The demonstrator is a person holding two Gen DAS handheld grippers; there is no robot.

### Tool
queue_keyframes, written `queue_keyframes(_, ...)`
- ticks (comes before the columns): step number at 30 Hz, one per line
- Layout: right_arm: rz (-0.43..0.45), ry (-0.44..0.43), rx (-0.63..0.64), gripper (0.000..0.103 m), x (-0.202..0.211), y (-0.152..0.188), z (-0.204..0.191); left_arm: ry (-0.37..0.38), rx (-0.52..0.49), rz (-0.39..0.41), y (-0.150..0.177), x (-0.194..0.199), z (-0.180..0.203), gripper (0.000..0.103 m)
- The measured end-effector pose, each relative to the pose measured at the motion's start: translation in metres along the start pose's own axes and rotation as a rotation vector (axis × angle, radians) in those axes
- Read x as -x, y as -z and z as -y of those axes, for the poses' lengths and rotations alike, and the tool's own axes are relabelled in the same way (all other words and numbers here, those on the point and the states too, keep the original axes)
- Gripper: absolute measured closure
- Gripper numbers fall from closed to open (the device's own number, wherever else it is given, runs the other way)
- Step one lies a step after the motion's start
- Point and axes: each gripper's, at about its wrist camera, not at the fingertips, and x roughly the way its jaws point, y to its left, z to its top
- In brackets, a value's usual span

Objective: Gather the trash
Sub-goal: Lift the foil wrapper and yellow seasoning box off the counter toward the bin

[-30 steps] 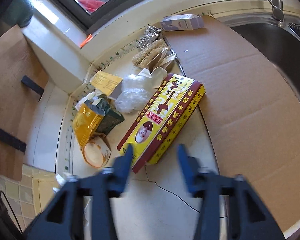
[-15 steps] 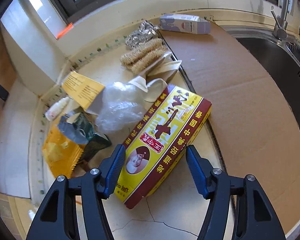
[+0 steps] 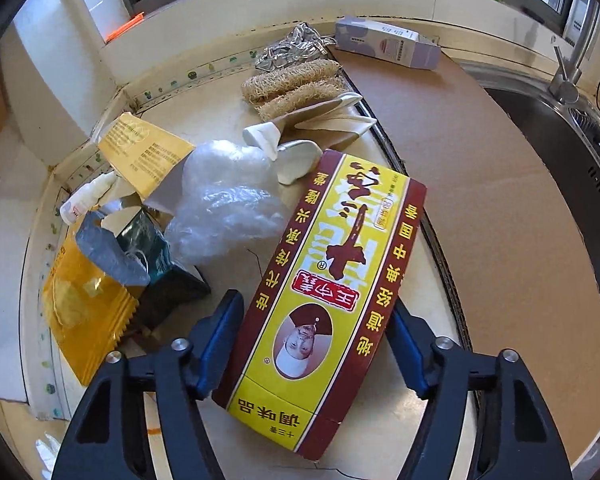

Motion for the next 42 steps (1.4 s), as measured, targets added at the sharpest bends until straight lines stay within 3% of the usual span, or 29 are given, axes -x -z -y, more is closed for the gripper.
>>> queue_keyframes(9, 0.032, -0.142, 0.047, 0.043, 0.052, 0.038, 0.030, 0.006, -0.051, 0.013, 0.022, 0.023, 0.015, 0.050)
queue_keyframes(20, 0.041, -0.365, 0.169, 0.043, 0.167, 0.134, 0.107, 0.055, -0.122, 0.049, 0.105, 0.080, 0.058, 0.050)
queue_keyframes(32, 0.016, -0.404, 0.371, 0.043, 0.273, 0.264, 0.178, 0.079, -0.172, -0.062, 0.224, 0.123, 0.096, 0.050)
queue_keyframes(42, -0.093, -0.373, 0.538, 0.043, 0.286, 0.354, 0.188, 0.078, -0.161, -0.109, 0.287, 0.139, 0.103, 0.050)
